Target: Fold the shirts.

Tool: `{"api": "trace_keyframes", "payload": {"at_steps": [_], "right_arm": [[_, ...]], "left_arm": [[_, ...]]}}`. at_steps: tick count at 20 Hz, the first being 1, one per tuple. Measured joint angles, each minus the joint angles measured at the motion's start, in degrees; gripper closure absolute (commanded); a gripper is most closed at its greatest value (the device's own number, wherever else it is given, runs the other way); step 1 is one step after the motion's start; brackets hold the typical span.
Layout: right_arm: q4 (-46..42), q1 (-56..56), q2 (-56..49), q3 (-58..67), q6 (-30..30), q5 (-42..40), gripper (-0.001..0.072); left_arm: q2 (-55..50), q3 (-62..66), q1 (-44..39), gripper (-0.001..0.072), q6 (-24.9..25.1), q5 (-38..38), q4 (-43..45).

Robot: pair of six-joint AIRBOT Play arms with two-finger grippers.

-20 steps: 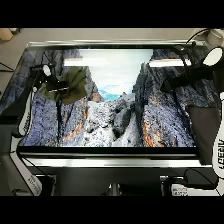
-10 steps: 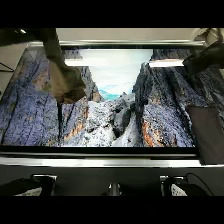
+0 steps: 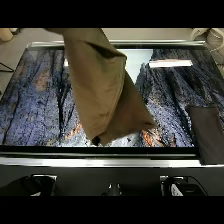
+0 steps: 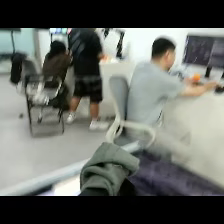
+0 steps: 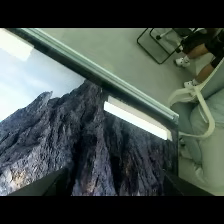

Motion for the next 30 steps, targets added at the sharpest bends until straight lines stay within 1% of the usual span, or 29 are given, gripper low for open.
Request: {"api": "trace_keyframes", "payload": {"at_steps": [1,3,5,7,11,14,19,22,23,25,27,29,30], "right_arm": [[0.04,0.0,-0.46,-0.37,0.02,2.25,0.0095],[0.98,0.0,-2.64,-2.45,0.22,8.04,0.0034],[3.78,0.0,-5.73,-7.48,0.24,12.68,0.002],[7.19,0.0,-9.03,-14.58,-0.15,14.45,0.002],[12.81,0.0,-16.5,-29.53,-1.95,15.1,0.0024],[16.72,0.02,-21.22,-36.85,-3.02,12.68,0.0025],[21.97,0.02,-27.91,-41.27,-4.15,7.63,0.0041],[25.79,0.02,-31.69,-41.94,-5.09,6.6,0.0048],[26.69,0.02,-32.61,-42.05,-5.55,6.12,0.0108],[27.19,0.02,-33.81,-42.21,-6.23,6.08,0.0114],[27.56,0.02,-34.51,-42.27,-6.62,5.84,0.0173],[27.58,0.55,-34.91,-42.34,-6.88,5.88,0.031],[27.58,1.11,-35.06,-42.34,-7.06,6.25,0.041]], "left_arm": [[-0.52,-1.42,0.31,0.0681,-0.55,-3.28,1.29],[-1.66,-5.95,1.38,0.0681,-1.55,-10.88,4.07],[-2.19,-13.09,2.36,0.0681,-2.49,-16.17,5.81],[-2.64,-21.81,2.89,0.0681,-3.98,-19.23,6.54],[-2.84,-35.74,3.28,0.0681,-6.67,-20.0,6.56],[-2.89,-40.3,3.39,0.0681,-7.58,-19.28,5.42],[-2.89,-42.66,3.39,0.0681,-8.09,-18.21,5.07],[-2.91,-43.01,3.39,0.068,-8.2,-18.03,4.94],[-2.91,-43.1,3.39,0.068,-8.2,-17.99,4.92],[-2.89,-43.17,3.39,0.068,-8.22,-17.94,4.9],[-2.91,-43.21,3.39,0.068,-8.24,-17.88,4.87],[-2.89,-43.21,3.39,0.068,-8.39,-17.31,4.87],[-2.91,-43.21,3.39,0.068,-8.66,-17.05,4.87]]}}
